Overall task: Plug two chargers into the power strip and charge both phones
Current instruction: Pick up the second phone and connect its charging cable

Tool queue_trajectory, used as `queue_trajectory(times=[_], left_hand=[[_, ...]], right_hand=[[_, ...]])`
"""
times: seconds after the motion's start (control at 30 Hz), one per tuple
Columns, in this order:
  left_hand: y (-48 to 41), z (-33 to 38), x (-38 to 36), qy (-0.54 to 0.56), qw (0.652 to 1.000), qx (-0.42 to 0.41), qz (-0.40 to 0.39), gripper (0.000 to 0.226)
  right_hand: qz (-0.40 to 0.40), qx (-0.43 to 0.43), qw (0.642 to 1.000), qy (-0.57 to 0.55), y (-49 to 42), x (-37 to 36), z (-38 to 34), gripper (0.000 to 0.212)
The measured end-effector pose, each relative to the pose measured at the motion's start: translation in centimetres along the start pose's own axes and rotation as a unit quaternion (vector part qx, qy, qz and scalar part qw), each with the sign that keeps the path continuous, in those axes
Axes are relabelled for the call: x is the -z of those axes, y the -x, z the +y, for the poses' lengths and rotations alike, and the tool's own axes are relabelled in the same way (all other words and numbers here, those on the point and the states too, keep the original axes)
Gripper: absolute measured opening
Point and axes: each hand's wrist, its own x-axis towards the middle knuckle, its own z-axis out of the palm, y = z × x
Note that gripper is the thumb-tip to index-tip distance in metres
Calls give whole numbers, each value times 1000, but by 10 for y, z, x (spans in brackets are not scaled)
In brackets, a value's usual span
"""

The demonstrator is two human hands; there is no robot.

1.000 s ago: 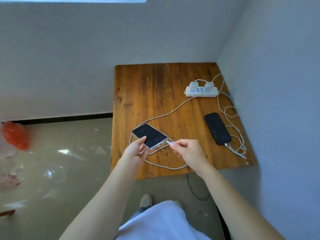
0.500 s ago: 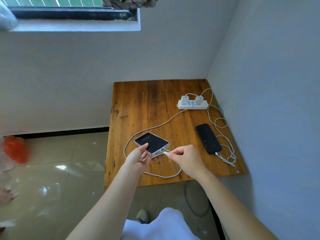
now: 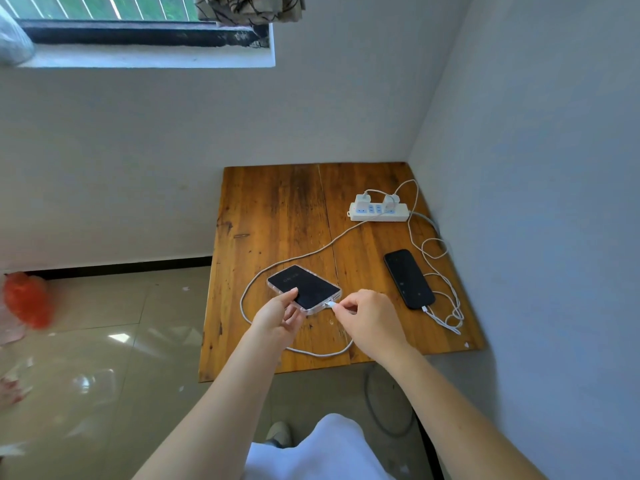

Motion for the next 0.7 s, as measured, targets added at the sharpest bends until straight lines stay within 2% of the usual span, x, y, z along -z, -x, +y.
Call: queue_trajectory(times=[0.23, 0.7], left_hand=[[-1, -3, -4, -33, 999, -25, -12, 39], [-1, 2, -10, -108, 992, -59, -19, 36]], right_hand=[[12, 8, 999, 44, 1, -1, 0, 19], [26, -49, 996, -63, 6, 6, -3, 17]])
